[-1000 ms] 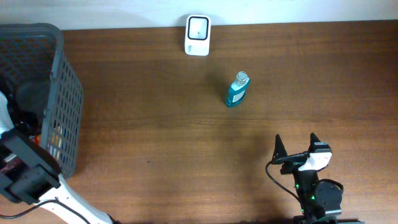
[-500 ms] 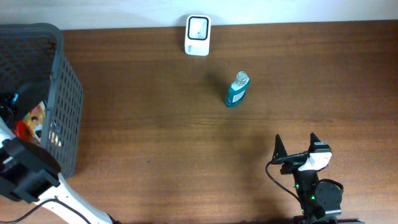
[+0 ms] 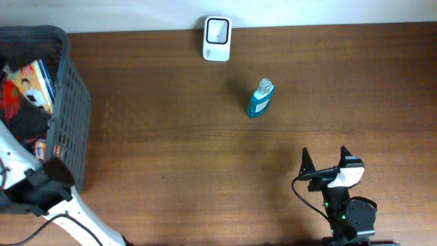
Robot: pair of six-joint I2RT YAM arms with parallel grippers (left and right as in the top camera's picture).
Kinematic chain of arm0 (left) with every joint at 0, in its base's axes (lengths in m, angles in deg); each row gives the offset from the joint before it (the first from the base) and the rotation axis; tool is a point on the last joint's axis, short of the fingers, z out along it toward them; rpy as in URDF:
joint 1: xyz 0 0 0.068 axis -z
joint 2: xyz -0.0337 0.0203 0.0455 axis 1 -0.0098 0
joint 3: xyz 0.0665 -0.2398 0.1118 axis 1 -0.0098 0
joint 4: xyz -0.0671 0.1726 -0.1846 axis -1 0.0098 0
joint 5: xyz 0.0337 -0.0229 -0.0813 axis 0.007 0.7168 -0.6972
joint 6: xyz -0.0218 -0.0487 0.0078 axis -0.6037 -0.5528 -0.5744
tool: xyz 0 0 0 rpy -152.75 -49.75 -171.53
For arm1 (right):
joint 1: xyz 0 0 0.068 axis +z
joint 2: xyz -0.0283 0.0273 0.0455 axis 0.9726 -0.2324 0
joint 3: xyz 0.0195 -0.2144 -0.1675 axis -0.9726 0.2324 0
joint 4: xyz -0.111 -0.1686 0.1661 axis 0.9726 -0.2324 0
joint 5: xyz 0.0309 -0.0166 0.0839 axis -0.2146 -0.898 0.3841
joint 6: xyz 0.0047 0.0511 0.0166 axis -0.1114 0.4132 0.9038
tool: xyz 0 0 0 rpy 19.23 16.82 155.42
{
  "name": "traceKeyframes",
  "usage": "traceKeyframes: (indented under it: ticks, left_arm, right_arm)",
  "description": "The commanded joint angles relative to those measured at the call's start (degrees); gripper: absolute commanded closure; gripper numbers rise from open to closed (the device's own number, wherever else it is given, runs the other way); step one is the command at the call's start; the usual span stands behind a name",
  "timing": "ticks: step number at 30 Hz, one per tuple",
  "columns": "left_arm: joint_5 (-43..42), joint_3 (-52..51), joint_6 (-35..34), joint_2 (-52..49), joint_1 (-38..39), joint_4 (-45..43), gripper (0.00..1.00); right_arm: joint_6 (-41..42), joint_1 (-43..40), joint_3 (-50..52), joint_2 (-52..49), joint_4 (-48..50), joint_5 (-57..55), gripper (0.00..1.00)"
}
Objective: Scan the item barcode
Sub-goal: 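Grasp the red and yellow snack bags with the left gripper, lift, then place the snack bags on the table near the scanner and release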
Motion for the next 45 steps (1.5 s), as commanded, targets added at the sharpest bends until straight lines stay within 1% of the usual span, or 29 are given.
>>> traceKeyframes:
  ticks: [1, 7, 11, 14, 16, 18, 21, 22, 23, 27, 31, 35, 39, 41, 42, 44, 45]
  left_arm:
    - [-0.4, 8.6, 1.6, 1.4, 2.1, 1.9, 1.0]
    - [-1.1, 19.9, 6.5, 2.7, 9.4, 1.9, 1.0]
    - [-4.0, 19.6, 7.2, 5.3, 17.6, 1.1, 1.0]
    - [-4.0, 19.6, 7.2, 5.4, 23.7, 1.4, 1.0]
    - [-3.7, 19.3, 7.3, 5.0, 29.2, 0.9, 1.0]
    - [-3.7, 18.5, 8.2, 4.5, 32.7, 0.7, 1.0]
    - [-3.0, 15.4, 8.7, 3.3, 38.1, 2.4, 1.0]
    - [-1.9, 12.3, 8.7, 2.3, 40.9, 2.8, 1.0]
    - [-1.0, 10.7, 8.7, 1.8, 42.0, 2.8, 1.0]
    - [5.9, 2.2, 8.6, -1.4, 46.2, 0.1, 1.0]
    - [10.2, -5.6, 8.6, -4.3, 48.2, -5.4, 1.0]
    - [10.3, -11.3, 8.6, -7.0, 49.0, -10.4, 1.0]
    - [10.3, -14.6, 8.6, -9.3, 49.2, -11.3, 1.0]
    - [10.3, -16.9, 8.6, -10.1, 49.5, -12.4, 0.96]
    - [10.3, -17.7, 8.7, -10.3, 49.7, -12.9, 0.9]
    - [10.3, -18.6, 8.7, -10.3, 50.1, -13.8, 0.53]
    - [10.3, -18.6, 8.7, -10.3, 50.3, -14.2, 0.4]
  right_arm:
    - [0.4, -0.5, 0.3, 0.3, -0.4, -0.3, 0.01]
    - [0.4, -0.5, 0.3, 0.3, -0.4, -0.3, 0.01]
    - [0.4, -0.5, 0.3, 0.3, -0.4, -0.3, 0.01]
    - [0.4, -0.5, 0.3, 0.3, -0.4, -0.3, 0.01]
    - [0.4, -0.5, 0.3, 0.3, -0.4, -0.3, 0.01]
    - [0.4, -0.5, 0.3, 0.3, -0.4, -0.3, 0.01]
    - [0.4, -0.5, 0.3, 0.3, -0.4, -0.3, 0.01]
    - [0.4, -0.5, 0.3, 0.3, -0.4, -0.3, 0.01]
    - [0.4, -0.5, 0.3, 0.3, -0.4, -0.3, 0.02]
    - [0.4, -0.5, 0.3, 0.3, -0.4, -0.3, 0.01]
    - [0.4, -0.5, 0.3, 0.3, -0.4, -0.3, 0.01]
    - [0.4, -0.5, 0.3, 0.3, -0.4, -0.3, 0.01]
    - [0.4, -0.5, 0.3, 0.3, -0.4, -0.3, 0.01]
    - [0.4, -0.5, 0.3, 0.3, -0.4, -0.3, 0.01]
    - [0.4, -0.5, 0.3, 0.3, -0.4, -0.3, 0.01]
    - [0.4, -0.5, 0.3, 0.3, -0.4, -0.3, 0.01]
    - [0.4, -0.5, 0.3, 0.3, -0.4, -0.3, 0.01]
